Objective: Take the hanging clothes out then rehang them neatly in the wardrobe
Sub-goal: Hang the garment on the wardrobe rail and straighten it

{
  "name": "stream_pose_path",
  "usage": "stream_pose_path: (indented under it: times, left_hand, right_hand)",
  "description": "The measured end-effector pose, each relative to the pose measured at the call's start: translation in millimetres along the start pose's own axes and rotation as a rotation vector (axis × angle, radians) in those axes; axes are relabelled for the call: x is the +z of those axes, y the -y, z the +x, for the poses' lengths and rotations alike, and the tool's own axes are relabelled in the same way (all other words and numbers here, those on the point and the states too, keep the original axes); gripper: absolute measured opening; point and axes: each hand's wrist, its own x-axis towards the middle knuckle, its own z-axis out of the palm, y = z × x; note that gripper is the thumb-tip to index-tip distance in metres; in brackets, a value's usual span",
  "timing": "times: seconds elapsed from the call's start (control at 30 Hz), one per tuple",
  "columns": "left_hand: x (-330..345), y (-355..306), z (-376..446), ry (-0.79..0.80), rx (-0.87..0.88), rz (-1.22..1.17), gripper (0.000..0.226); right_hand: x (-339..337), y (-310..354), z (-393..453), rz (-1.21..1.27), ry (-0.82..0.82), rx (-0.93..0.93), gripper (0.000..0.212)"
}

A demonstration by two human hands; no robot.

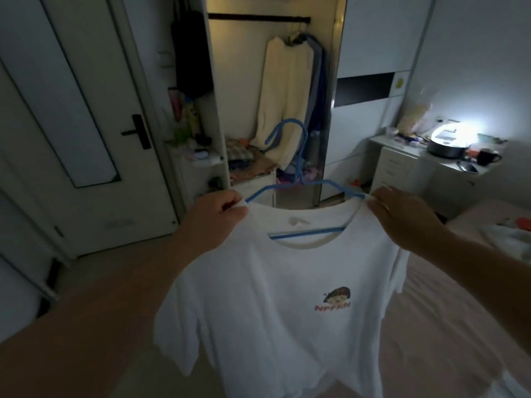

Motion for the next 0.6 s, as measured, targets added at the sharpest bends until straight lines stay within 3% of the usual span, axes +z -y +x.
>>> stream_pose_path:
  times: [0.2,0.3,0.43,0.6]
  left_hand:
    - [-41.6,64.9,76.7,-0.049,-0.105,0.128,0.028]
    - [-56.0,102.3,108.3,-0.1,-0.193,0.106,0.015]
    - [-77.0,164.7,149.8,-0.119,-0.329,0.093,0.035]
    - [-95.8,237.4,221.7,-0.12,-0.254,0.01,0.043]
  right_hand:
    - [28.7,51.5,104.2,0.076,-0.008,-0.115,0.027]
    - [43.0,82.3,151.4,0.081,0.021,-0.142,0.026]
    - [64.8,114.2,204.9,0.101,-0.004,-0.151,0.026]
    - [97.9,149.2,273.9,0.08,-0.089,-0.111,0.024]
